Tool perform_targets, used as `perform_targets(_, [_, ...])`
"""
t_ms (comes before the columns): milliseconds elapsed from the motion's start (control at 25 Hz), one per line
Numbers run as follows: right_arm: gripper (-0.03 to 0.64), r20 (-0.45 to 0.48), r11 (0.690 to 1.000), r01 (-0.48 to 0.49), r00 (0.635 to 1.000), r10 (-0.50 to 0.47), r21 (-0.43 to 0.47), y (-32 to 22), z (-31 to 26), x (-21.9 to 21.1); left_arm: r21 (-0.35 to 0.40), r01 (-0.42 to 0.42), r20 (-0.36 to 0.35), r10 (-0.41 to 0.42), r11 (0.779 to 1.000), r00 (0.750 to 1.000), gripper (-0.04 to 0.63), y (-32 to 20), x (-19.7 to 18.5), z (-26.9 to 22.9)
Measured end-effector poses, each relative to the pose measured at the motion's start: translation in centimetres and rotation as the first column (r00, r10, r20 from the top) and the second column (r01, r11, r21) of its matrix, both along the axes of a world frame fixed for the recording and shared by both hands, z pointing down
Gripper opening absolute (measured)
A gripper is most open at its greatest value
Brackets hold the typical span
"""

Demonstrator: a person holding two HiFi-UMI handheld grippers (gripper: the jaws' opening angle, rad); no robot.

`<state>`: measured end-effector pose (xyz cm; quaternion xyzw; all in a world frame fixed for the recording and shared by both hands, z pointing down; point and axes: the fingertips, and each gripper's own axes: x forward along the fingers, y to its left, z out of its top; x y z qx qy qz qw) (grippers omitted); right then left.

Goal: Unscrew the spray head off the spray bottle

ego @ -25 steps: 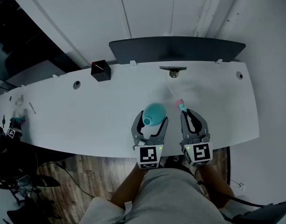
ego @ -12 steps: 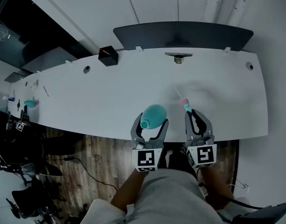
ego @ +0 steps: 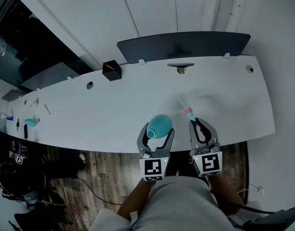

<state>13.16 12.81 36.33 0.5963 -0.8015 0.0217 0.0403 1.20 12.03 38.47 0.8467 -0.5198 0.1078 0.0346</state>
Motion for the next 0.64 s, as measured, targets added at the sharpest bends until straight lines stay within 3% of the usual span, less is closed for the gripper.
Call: perform_targets(640, [0.058,-0.066,0.999,-0.002,0.998,0.004,0.032,0.9,-1.6,-1.2,0.005,-0.041,-0.030,0.041,0.999,0.999,0.373,0.8,0.3,-0.4])
